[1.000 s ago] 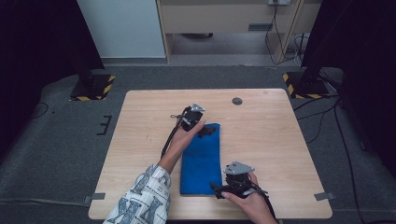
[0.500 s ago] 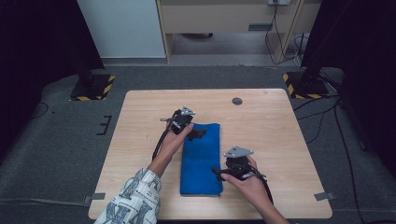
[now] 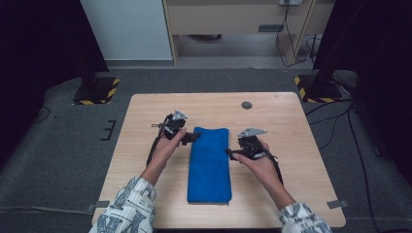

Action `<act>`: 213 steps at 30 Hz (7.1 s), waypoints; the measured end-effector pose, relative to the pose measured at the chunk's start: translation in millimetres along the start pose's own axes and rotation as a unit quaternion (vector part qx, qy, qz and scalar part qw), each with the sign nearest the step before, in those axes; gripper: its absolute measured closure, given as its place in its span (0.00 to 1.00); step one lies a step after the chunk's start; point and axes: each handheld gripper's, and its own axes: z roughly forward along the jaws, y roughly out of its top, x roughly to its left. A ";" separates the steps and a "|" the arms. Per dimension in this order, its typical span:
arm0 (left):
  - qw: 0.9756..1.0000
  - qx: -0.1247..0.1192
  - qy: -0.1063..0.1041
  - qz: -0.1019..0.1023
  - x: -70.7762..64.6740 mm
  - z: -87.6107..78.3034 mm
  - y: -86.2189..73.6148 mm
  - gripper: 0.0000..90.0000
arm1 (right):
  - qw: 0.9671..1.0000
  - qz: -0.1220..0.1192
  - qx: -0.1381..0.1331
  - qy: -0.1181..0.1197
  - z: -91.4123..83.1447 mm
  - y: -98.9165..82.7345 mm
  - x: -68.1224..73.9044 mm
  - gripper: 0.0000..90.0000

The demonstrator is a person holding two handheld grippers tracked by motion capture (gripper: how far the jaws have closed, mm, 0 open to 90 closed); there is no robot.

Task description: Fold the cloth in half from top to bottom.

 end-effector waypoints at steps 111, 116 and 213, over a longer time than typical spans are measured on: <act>0.998 -0.052 0.012 0.011 2.4 -17.2 25.5 0.97 | 0.998 0.014 -0.048 0.028 54.7 79.8 -19.5 0.96; 0.998 -0.060 0.013 0.013 4.6 -18.6 29.7 0.97 | 0.998 0.013 -0.056 0.025 52.0 85.8 -20.6 0.96; 0.995 -0.088 -0.053 0.009 -46.5 -80.3 -54.8 0.86 | 0.992 -0.031 -0.070 0.103 1.7 13.2 24.3 0.96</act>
